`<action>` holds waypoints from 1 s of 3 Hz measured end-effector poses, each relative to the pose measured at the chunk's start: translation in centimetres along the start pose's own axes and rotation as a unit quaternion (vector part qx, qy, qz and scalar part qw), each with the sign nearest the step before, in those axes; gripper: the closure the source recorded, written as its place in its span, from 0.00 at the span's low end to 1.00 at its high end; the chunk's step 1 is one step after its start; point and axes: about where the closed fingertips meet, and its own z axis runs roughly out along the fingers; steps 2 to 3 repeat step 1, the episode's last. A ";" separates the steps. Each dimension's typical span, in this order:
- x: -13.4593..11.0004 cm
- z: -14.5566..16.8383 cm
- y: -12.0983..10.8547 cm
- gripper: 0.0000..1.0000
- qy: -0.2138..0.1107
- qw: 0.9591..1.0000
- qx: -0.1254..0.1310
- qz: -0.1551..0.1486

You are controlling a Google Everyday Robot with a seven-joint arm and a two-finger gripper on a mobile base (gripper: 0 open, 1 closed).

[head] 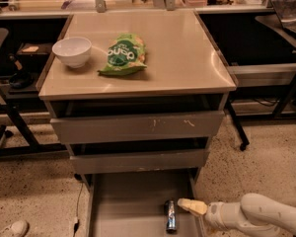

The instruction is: Place redbull can into bottom drawer

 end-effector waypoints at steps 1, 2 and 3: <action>0.4 -0.8 0.5 0.00 -0.001 1.000 0.006 -0.009; 0.4 -0.8 0.5 0.00 -0.001 1.000 0.006 -0.009; 0.4 -0.8 0.5 0.00 -0.001 1.000 0.006 -0.009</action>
Offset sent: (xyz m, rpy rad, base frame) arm 0.0000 0.0000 0.0000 0.0000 0.0000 0.0000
